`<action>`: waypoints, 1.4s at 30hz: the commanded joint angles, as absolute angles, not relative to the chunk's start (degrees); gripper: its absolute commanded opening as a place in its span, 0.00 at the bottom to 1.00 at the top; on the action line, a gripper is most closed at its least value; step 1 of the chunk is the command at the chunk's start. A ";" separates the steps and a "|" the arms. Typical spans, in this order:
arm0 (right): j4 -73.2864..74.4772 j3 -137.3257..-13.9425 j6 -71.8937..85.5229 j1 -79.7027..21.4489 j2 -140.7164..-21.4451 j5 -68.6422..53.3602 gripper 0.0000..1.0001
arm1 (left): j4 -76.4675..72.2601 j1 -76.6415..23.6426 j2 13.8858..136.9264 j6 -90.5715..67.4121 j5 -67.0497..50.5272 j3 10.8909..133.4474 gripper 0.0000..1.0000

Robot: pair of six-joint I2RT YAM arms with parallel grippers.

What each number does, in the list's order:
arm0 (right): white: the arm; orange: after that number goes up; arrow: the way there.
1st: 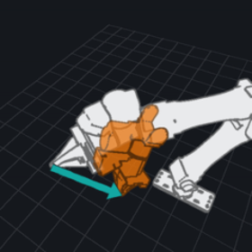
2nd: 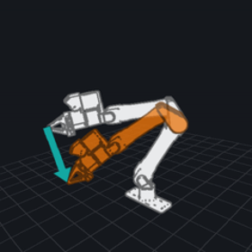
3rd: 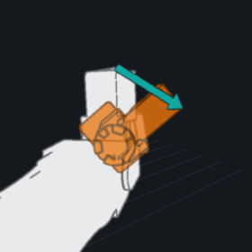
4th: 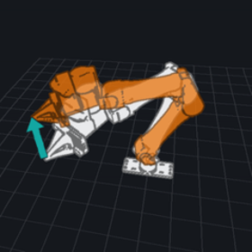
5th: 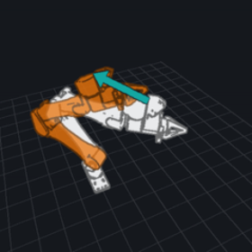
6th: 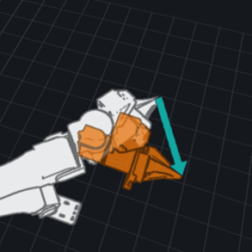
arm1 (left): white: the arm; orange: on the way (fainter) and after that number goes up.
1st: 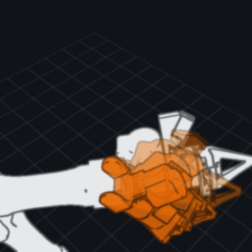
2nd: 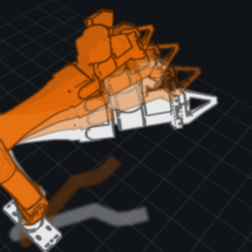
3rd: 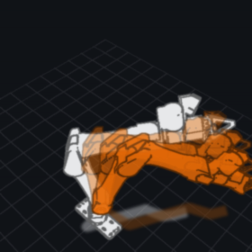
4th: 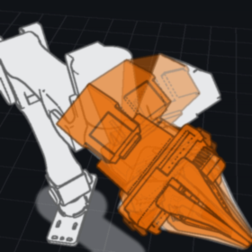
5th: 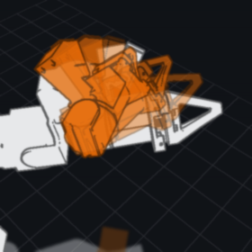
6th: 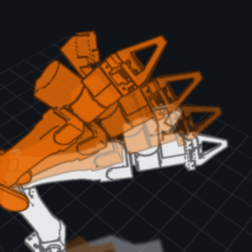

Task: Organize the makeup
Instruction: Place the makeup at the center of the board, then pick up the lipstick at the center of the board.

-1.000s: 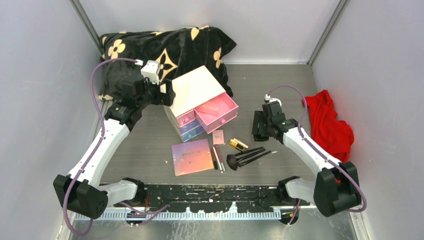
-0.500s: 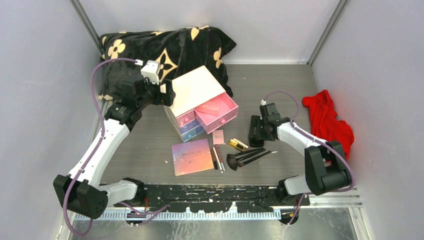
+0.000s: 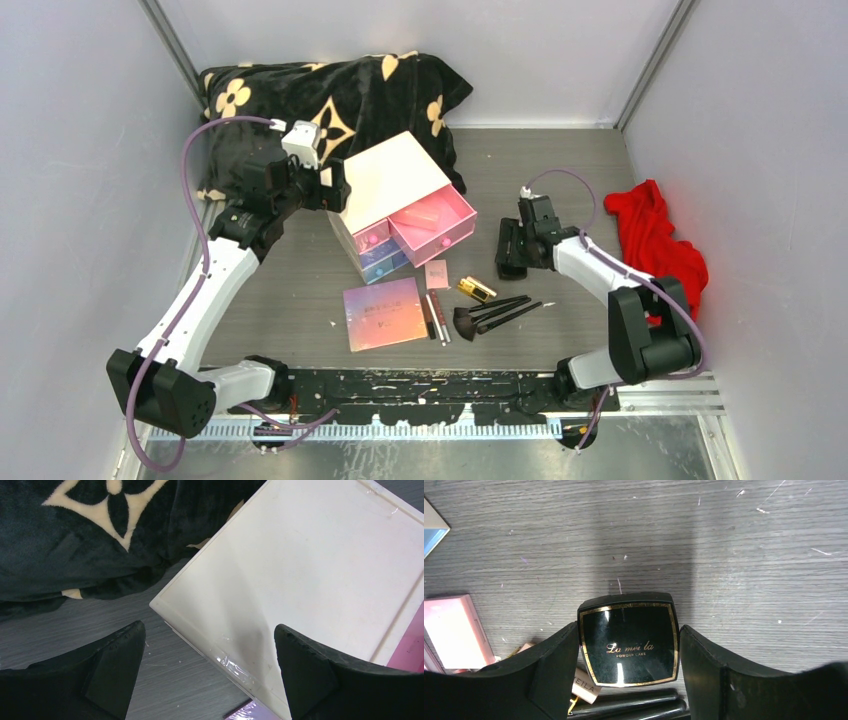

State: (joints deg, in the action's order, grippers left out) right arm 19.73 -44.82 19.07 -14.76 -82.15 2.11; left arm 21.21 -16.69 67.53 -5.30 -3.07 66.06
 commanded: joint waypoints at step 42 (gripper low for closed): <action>20.63 -46.52 11.19 -24.08 -63.49 -4.07 1.00 | 18.23 -16.33 67.60 -5.35 -4.40 67.01 1.00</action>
State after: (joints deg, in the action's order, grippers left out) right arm 20.32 -46.72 13.91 -22.09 -62.02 -1.06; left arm 20.84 -16.69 68.23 -5.54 -3.95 66.06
